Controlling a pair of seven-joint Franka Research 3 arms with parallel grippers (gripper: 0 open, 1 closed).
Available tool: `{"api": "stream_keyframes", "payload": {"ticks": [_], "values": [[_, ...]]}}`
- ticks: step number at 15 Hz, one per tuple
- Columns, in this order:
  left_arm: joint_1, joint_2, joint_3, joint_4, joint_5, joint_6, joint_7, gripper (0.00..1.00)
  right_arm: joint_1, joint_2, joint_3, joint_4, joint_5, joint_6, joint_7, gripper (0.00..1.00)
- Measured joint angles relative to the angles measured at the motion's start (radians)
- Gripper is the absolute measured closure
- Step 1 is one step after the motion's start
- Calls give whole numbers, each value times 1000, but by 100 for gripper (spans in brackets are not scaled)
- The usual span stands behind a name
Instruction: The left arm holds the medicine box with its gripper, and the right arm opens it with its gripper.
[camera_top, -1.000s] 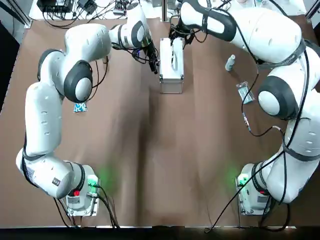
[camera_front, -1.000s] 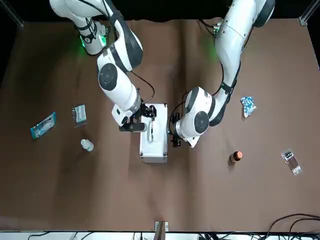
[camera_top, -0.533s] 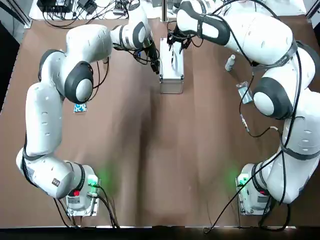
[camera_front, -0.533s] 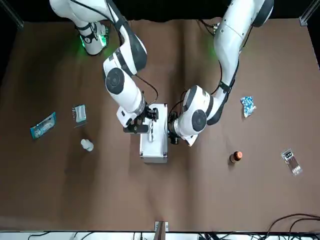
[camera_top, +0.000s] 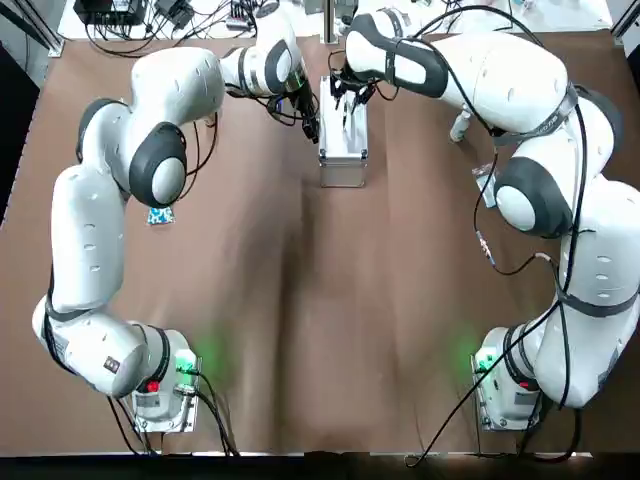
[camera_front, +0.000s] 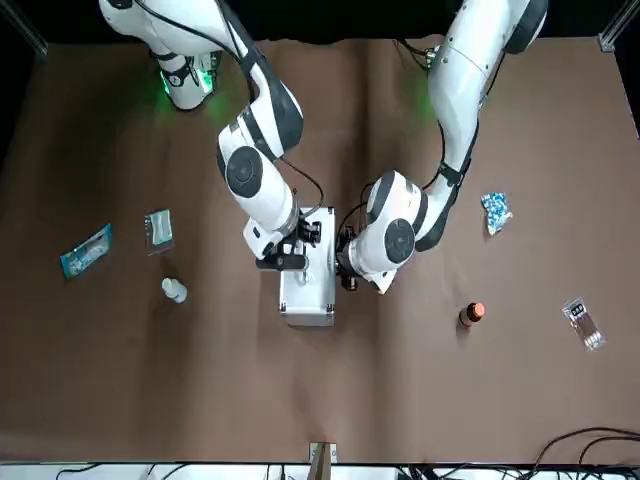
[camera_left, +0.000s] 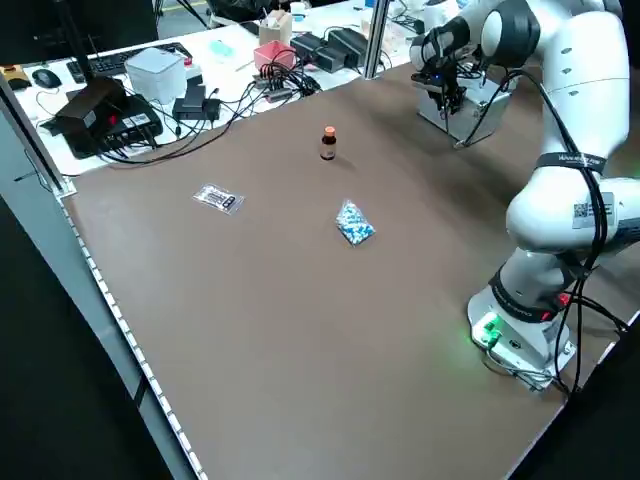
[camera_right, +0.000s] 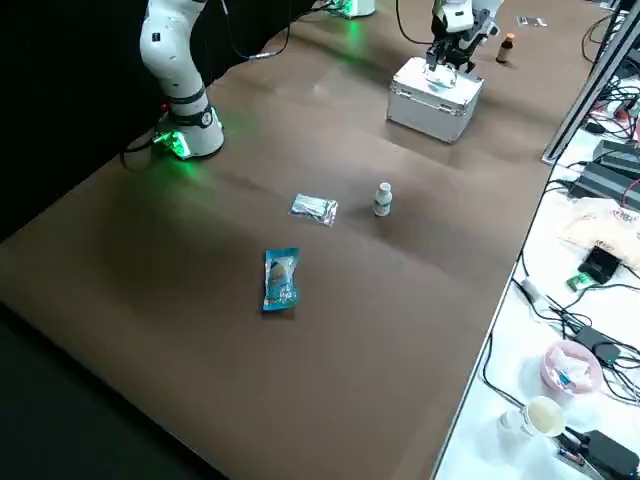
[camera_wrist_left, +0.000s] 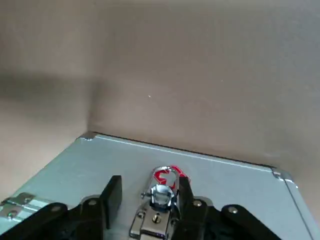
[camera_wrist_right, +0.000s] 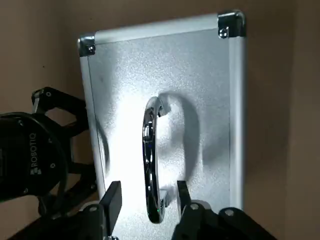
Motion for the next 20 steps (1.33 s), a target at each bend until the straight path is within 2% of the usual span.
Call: {"api": "stream_keyframes", "payload": {"ticks": [1, 3, 4, 10, 17, 20], "values": [[0, 0, 0, 1, 0, 0, 0, 47, 2, 2, 0, 2, -1, 4, 0, 48], [0, 0, 6, 6, 1, 9, 0, 65, 6, 4, 0, 4, -4, 7, 1, 51], [0, 0, 7, 7, 1, 9, 0, 70, 8, 5, 0, 5, -5, 8, 1, 52], [-1, 0, 8, 7, 3, 9, 0, 70, 10, 8, -1, 6, -14, 9, 1, 64], [-4, 0, 8, 9, 14, 9, 0, 70, 11, 10, -1, 6, -16, 9, 1, 70], [-4, 0, 8, 9, 14, 9, -2, 70, 11, 10, -2, 7, -17, 9, 1, 81]]}}
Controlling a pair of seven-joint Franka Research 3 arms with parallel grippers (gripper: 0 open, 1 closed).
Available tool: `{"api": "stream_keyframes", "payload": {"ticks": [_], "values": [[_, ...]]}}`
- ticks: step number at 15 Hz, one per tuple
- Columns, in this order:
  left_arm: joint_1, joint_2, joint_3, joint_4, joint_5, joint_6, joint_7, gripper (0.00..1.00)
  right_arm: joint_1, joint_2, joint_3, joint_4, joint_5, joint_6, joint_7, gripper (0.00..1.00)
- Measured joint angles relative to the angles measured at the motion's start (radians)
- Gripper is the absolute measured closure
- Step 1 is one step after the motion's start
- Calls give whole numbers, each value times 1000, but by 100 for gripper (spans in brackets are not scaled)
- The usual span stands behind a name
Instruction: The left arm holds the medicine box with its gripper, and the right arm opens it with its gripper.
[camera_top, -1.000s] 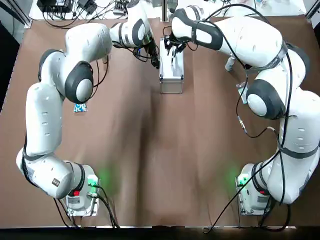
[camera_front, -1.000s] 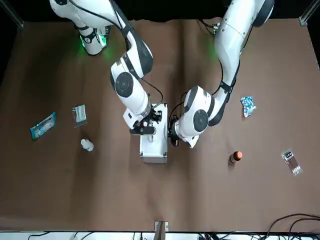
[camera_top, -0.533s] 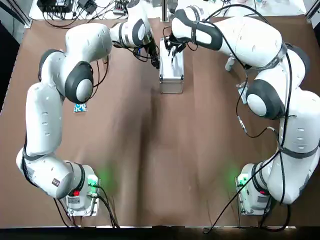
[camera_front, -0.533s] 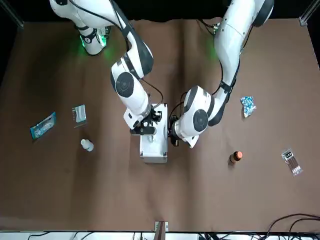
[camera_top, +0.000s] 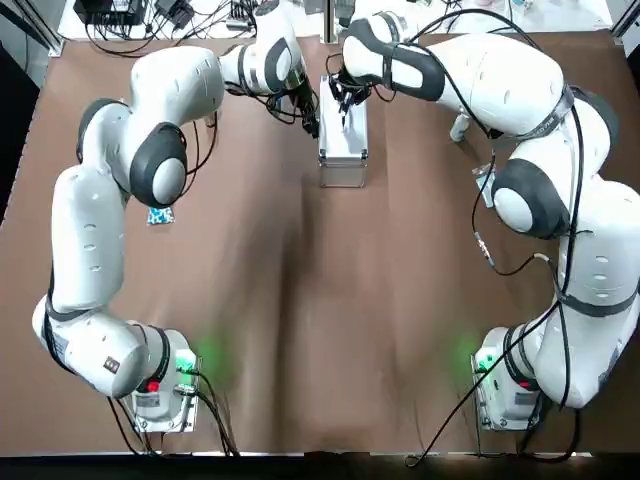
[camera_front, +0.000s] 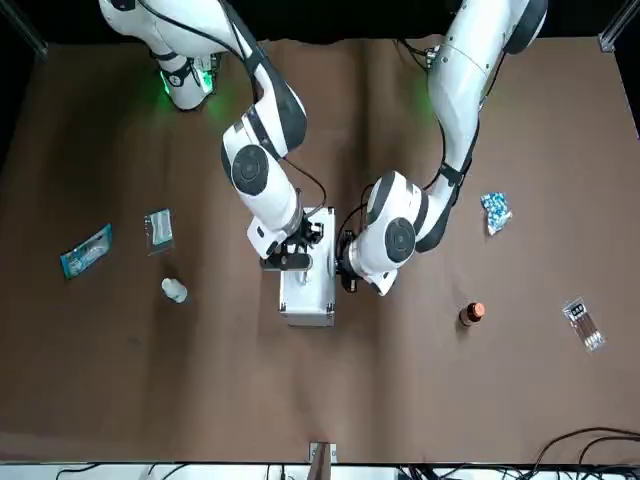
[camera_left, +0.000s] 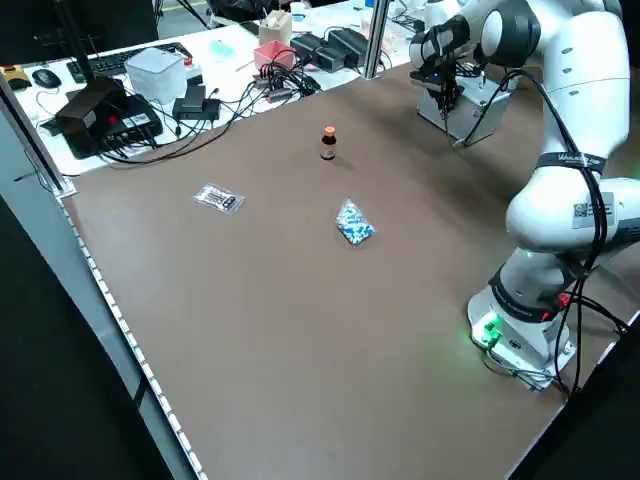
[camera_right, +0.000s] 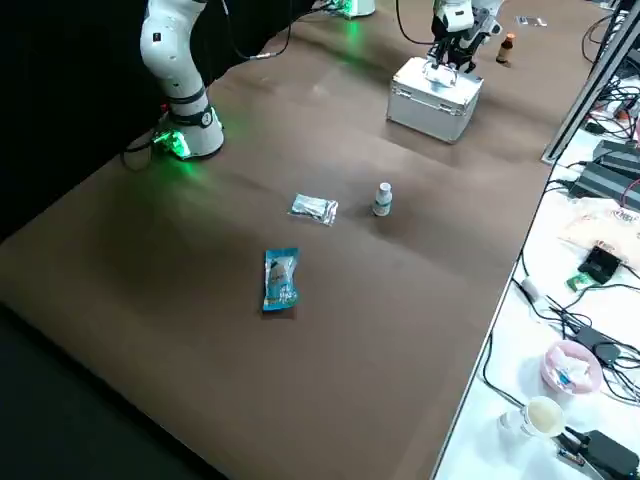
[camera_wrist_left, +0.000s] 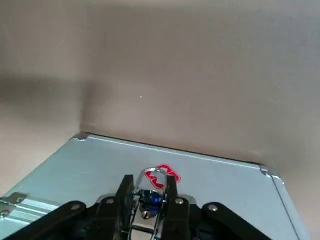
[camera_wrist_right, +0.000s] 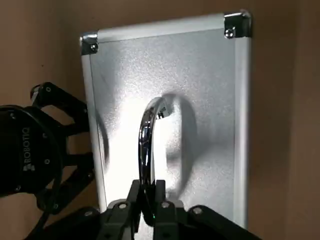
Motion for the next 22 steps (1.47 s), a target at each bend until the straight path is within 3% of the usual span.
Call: {"api": "stream_keyframes", "payload": {"ticks": [1, 11, 22], "values": [[0, 0, 1, 0, 1, 0, -1, 70, 0, 0, -2, 0, -2, -3, 2, 87], [-6, 1, 2, 0, 8, 8, -1, 70, -42, -1, 2, 13, 30, -67, 5, 87], [-7, 0, 1, 2, 8, 8, -1, 70, -192, -38, 13, 44, 163, -300, -131, 87]]}}
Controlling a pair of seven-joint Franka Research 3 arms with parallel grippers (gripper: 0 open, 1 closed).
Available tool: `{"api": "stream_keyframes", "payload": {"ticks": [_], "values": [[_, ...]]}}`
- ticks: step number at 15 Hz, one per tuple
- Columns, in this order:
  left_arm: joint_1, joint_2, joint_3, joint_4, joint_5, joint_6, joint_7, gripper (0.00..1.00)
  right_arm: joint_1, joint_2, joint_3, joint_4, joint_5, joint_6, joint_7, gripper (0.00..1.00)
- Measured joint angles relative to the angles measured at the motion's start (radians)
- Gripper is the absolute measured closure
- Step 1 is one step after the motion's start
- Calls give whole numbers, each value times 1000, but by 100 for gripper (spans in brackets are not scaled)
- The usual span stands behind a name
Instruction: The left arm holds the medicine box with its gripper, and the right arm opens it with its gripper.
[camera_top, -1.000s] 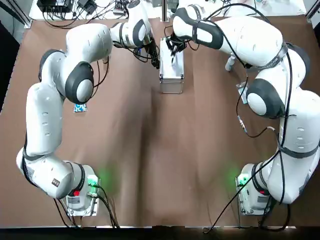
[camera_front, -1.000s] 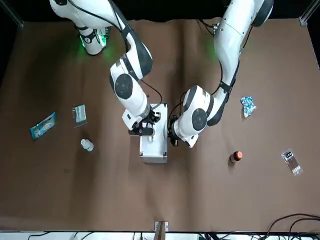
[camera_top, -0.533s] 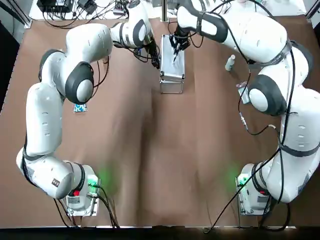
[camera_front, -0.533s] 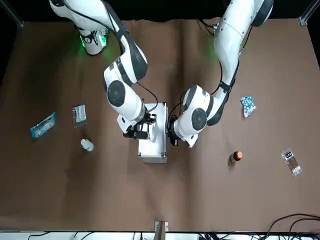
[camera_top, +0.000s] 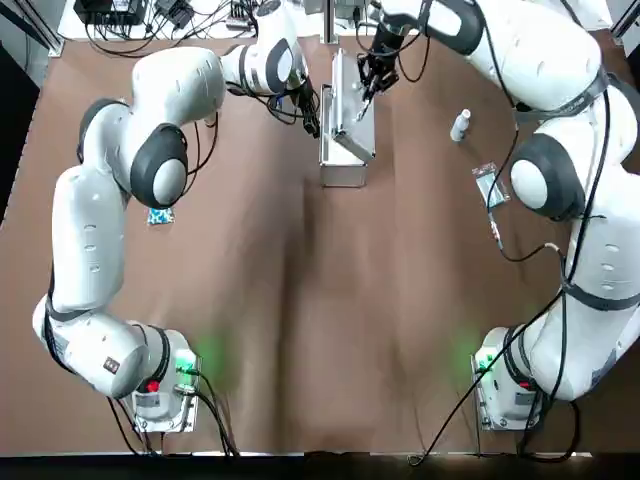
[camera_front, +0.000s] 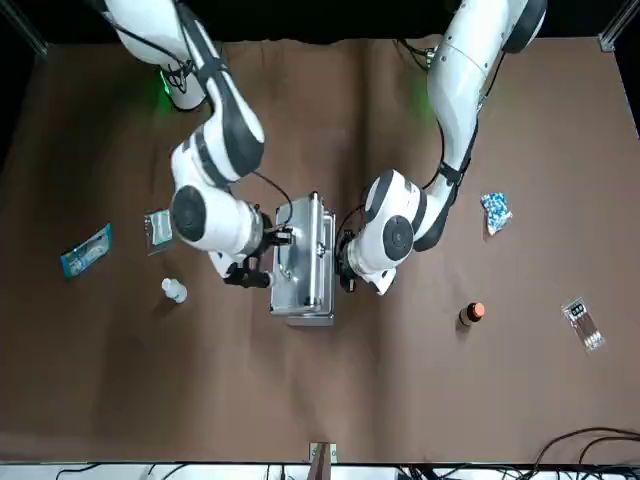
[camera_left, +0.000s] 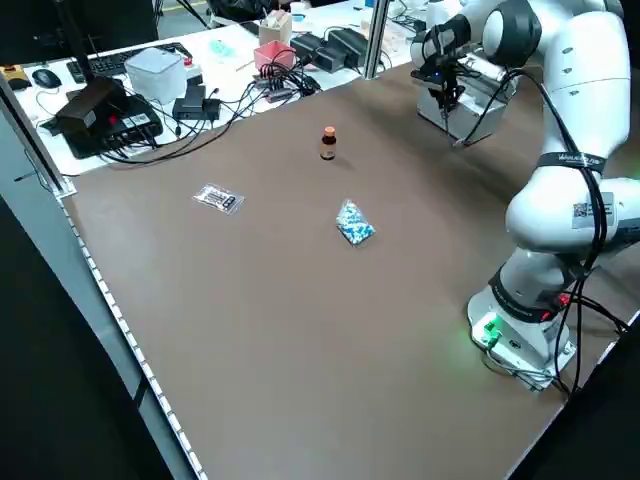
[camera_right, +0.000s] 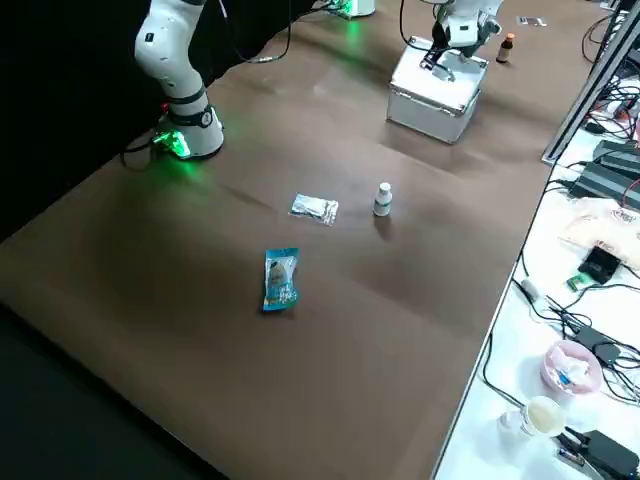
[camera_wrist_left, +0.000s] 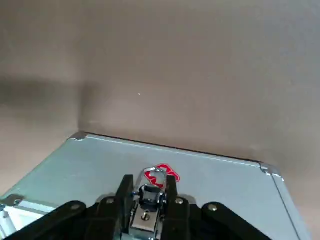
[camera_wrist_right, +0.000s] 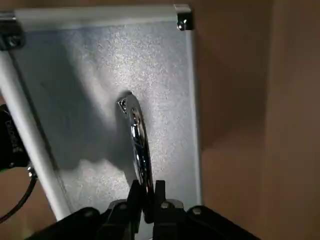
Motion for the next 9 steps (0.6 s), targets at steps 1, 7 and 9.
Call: {"api": "stream_keyframes", "payload": {"ticks": [1, 7, 9], "values": [[0, 0, 0, 0, 0, 0, 0, 70, -16, -4, 0, -1, 3, -24, -17, 87], [0, 1, 3, -1, 0, 0, 0, 70, -77, -9, -11, -25, 13, -93, -84, 87], [0, 1, 3, -1, 0, 0, 0, 70, -77, -9, -11, -25, 14, -92, -87, 87]]}}
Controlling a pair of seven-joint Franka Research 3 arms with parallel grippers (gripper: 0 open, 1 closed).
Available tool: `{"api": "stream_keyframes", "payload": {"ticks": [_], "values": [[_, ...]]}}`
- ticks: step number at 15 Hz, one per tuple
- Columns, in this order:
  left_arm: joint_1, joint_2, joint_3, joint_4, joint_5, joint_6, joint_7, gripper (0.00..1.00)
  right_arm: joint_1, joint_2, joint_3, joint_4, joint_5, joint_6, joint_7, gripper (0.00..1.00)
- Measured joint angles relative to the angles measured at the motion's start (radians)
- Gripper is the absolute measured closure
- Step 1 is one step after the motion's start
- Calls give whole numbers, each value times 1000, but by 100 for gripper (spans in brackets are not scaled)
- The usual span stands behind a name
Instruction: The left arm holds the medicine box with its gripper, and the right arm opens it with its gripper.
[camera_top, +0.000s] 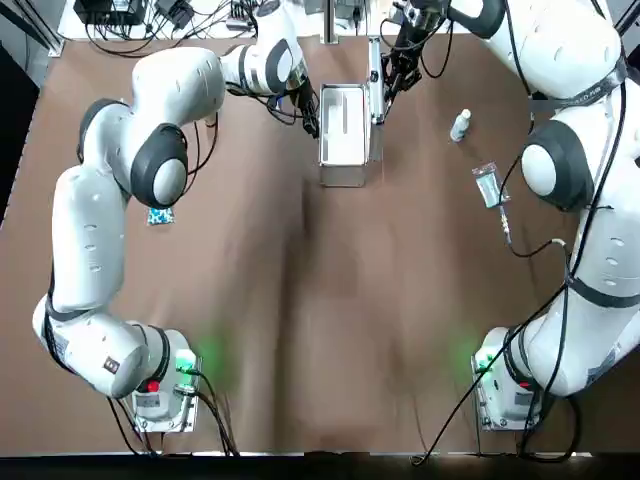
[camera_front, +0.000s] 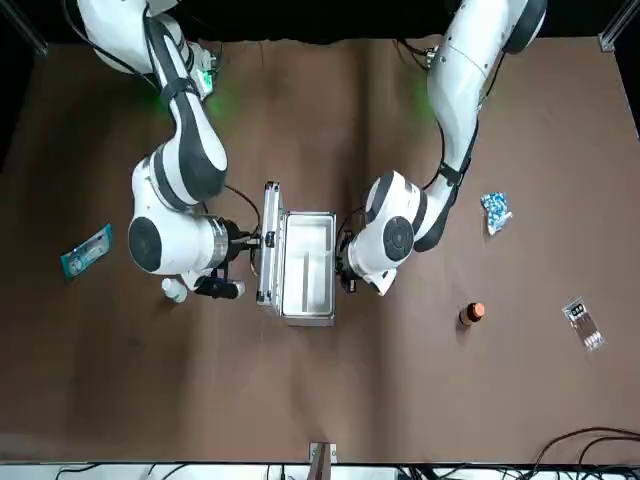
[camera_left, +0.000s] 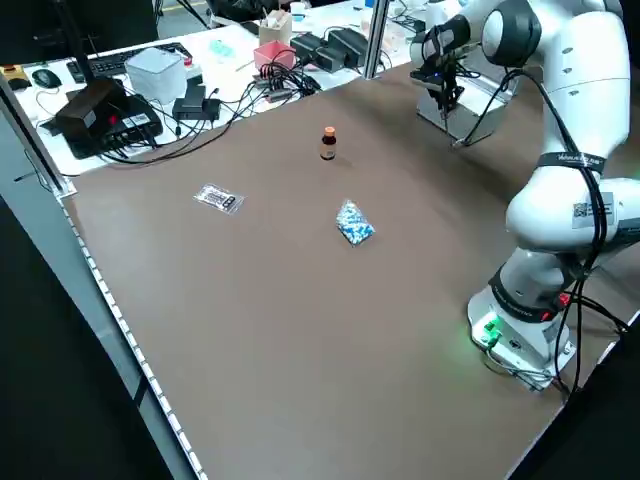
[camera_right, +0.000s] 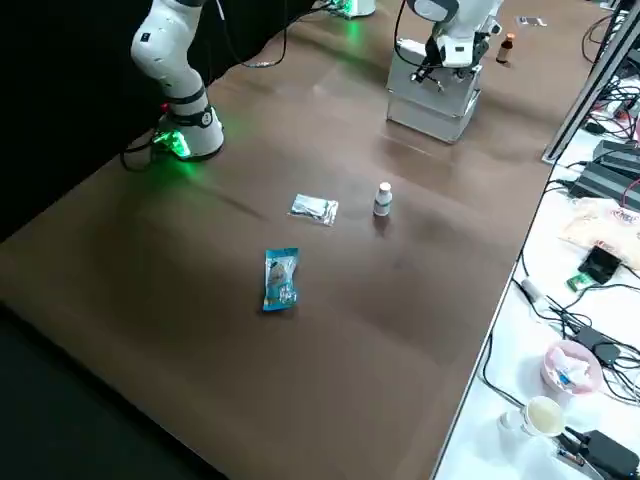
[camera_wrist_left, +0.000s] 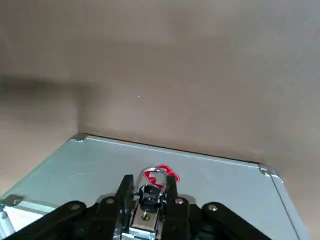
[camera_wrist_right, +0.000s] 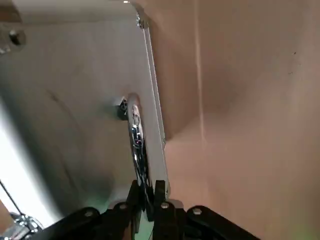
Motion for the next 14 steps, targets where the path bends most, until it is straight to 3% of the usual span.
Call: {"api": "stream_keyframes", "payload": {"ticks": [3, 5, 7, 14], "values": [[0, 0, 0, 0, 0, 0, 0, 70, -2, 0, -1, -2, 3, 0, -4, 86], [0, 0, 0, 0, 0, 0, 0, 70, -8, 29, -11, -13, 4, 86, 0, 75], [0, 0, 0, 0, 0, 0, 0, 70, -16, 52, -13, -14, 4, 101, -3, 64], [0, 0, 0, 0, 0, 0, 0, 70, -51, 58, -13, -14, 6, 75, -58, 63]]}}
